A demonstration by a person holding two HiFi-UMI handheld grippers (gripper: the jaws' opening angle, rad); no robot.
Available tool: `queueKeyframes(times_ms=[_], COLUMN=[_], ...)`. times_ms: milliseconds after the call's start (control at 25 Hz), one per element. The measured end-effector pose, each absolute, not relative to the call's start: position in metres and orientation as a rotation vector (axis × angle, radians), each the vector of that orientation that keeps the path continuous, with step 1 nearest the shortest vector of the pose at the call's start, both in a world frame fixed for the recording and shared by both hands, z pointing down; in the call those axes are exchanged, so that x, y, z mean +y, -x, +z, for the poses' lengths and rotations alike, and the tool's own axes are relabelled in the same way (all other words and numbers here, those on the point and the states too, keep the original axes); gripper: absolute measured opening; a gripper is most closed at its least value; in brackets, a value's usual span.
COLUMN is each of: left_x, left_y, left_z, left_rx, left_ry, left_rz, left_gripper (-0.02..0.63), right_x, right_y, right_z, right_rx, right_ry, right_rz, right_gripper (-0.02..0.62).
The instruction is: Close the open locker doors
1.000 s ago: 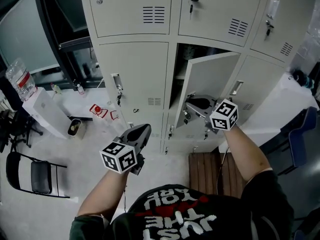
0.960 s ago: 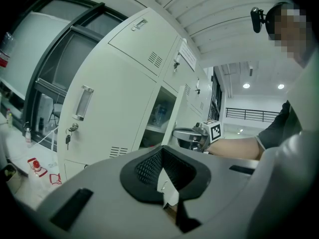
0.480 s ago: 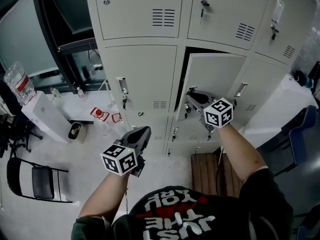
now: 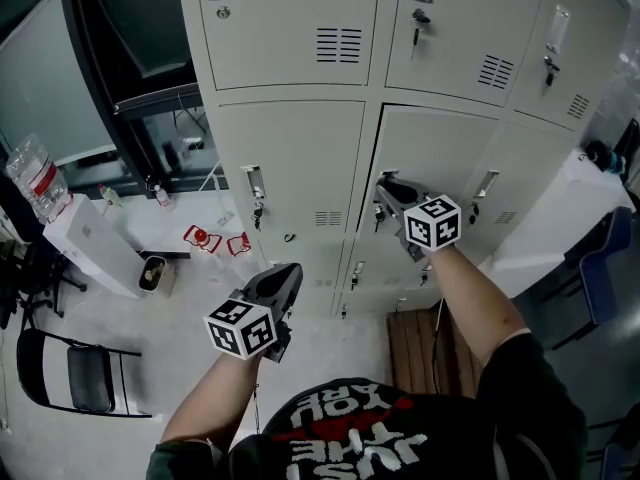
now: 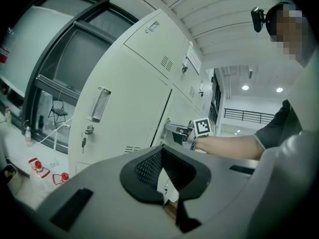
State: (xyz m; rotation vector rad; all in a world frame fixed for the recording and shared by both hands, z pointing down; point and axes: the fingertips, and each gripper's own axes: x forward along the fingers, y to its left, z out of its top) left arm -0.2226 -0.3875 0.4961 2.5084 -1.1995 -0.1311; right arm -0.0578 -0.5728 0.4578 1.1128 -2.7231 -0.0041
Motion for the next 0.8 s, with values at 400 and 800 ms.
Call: queueKeyframes(times_ms=[400,800], left_x=[-0.391,-0.39], left_y=[0.239,0.243], left_z=[0.499,0.503], left_rx=[-1.195,-1.18], left_ry=[-2.513,-2.522], left_rz=[-0.124,-0.107], left_gripper=[0.008,0.008], right_x=[-0.599,-0.6], right_y=[0.061,0.061], right_z=[0.458,0.458], right_rx=[-2.664,-2.677], right_ry=[-1.244,-1.26], right_rz=[-0.002,0.0], right_gripper=[0.058,0.058])
